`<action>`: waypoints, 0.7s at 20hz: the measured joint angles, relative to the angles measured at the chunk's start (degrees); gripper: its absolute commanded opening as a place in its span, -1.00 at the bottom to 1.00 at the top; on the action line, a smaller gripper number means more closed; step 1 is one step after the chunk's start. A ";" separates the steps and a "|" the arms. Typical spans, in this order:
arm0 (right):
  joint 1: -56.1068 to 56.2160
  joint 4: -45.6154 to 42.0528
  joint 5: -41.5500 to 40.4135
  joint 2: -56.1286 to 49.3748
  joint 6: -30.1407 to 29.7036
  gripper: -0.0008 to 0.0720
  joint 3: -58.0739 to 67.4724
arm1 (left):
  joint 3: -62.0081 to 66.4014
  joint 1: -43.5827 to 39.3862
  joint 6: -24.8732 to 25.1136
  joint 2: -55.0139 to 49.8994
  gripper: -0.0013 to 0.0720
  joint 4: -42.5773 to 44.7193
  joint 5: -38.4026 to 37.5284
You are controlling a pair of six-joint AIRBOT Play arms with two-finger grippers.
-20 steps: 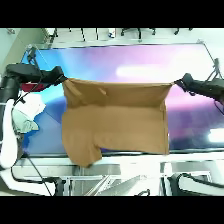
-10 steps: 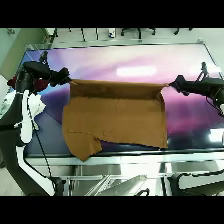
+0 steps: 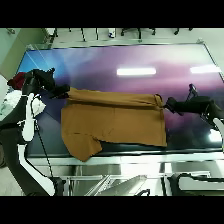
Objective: Fold the shirts.
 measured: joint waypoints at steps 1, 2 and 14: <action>0.66 0.17 1.14 0.04 0.02 -0.93 -0.66 | -0.33 -0.02 0.00 0.00 -0.91 0.22 -0.35; 1.36 0.70 2.58 0.09 0.17 -0.93 -1.16 | -0.59 -0.04 0.02 0.00 -0.91 0.46 -0.55; 3.43 3.04 3.72 0.70 0.20 0.32 -1.29 | -0.70 -0.42 0.00 0.00 0.93 -2.47 4.59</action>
